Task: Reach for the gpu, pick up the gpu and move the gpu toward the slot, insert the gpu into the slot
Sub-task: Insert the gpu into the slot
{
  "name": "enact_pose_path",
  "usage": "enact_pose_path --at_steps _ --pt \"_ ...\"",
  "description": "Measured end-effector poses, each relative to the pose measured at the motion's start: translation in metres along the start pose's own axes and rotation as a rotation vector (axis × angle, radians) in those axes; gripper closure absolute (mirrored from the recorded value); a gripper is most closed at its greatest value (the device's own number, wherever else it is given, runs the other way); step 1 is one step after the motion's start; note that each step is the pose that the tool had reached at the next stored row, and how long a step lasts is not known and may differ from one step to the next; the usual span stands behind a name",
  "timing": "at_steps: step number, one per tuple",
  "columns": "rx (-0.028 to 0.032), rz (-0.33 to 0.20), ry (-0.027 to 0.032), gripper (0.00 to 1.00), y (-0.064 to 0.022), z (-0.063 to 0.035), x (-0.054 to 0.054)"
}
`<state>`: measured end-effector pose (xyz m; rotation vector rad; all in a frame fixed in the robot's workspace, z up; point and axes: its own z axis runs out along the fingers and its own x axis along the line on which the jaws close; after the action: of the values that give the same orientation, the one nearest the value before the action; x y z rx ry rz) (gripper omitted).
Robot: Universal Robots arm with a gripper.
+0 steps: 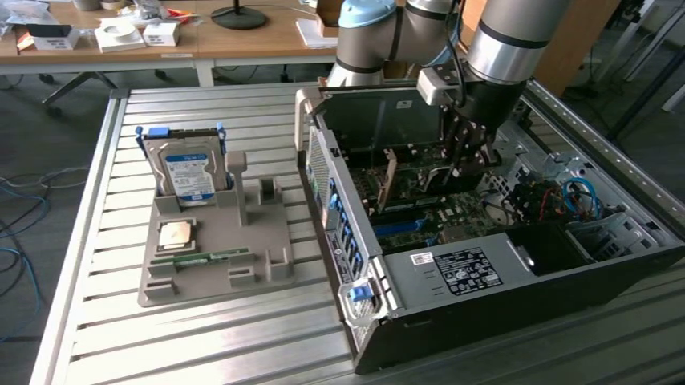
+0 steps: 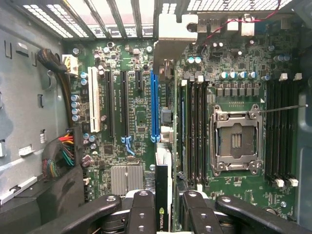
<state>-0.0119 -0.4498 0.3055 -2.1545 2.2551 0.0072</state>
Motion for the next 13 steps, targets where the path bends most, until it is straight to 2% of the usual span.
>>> enact_pose_path --at_steps 9,13 --pt "0.0040 0.000 -0.0001 0.73 0.0115 -0.0002 0.001" --pt "0.0047 0.000 -0.0001 0.73 0.0140 -0.0003 0.001"
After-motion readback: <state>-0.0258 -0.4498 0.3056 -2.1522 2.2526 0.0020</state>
